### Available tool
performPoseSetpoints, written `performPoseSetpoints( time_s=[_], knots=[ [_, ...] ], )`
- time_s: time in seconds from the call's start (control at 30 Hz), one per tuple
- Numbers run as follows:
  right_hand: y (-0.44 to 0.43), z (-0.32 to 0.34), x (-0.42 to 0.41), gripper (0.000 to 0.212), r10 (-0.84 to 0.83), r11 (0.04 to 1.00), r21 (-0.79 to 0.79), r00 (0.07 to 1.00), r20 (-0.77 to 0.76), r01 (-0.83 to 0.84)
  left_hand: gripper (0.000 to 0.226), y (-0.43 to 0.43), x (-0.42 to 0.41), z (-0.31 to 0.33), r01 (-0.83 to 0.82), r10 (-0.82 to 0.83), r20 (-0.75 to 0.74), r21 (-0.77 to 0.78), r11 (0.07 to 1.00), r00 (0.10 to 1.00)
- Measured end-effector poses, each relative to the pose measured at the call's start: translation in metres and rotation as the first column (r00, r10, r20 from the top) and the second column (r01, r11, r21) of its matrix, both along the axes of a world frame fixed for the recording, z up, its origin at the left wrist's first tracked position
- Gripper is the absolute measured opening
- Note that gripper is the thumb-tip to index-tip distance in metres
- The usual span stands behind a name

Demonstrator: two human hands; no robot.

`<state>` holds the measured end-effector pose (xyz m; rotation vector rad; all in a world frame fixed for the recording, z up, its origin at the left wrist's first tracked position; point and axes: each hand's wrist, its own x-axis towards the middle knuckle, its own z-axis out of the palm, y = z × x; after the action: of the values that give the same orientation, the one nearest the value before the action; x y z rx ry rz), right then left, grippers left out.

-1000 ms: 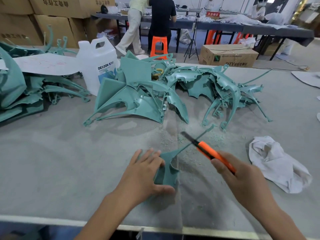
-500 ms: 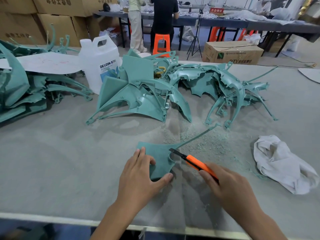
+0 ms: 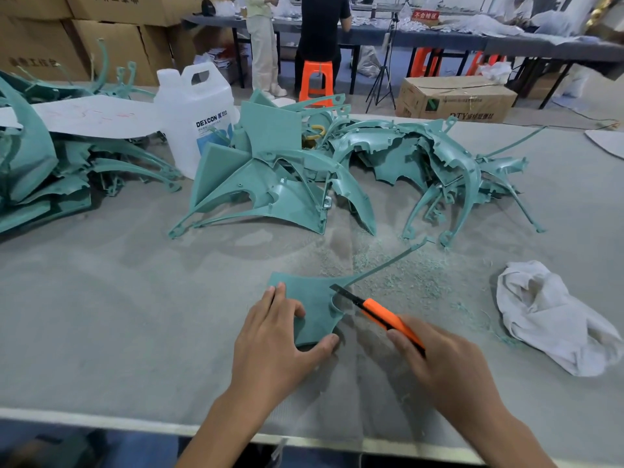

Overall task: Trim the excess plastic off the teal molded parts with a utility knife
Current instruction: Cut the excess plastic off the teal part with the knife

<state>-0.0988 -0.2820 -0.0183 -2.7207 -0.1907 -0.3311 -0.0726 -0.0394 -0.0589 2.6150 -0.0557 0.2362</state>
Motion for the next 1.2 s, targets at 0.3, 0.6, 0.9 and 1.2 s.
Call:
performPoseSetpoints(
  time_s=[0.3, 0.6, 0.9, 1.2],
  knots=[
    [-0.006, 0.002, -0.002, 0.008, -0.105, 0.991, 0.08, 0.992, -0.063, 0.11, 0.057, 0.001, 0.0, 0.0, 0.008, -0.008, 0.007, 0.006, 1.0, 1.0],
    [-0.012, 0.009, 0.0, 0.02, 0.044, 0.983, 0.184, 0.984, -0.171, -0.012, 0.058, 0.011, 0.007, 0.003, 0.065, -0.064, -0.038, 0.039, 0.997, 0.997],
    [-0.009, 0.011, 0.007, 0.013, -0.033, 0.999, 0.004, 0.997, -0.063, 0.033, 0.056, 0.016, 0.011, 0.001, 0.097, -0.096, -0.03, 0.052, 0.994, 0.995],
    [-0.009, 0.013, -0.015, 0.029, 0.062, 0.984, 0.175, 0.987, -0.151, -0.035, 0.061, 0.019, 0.011, 0.001, 0.096, -0.095, -0.058, 0.004, 0.995, 0.994]
  ],
)
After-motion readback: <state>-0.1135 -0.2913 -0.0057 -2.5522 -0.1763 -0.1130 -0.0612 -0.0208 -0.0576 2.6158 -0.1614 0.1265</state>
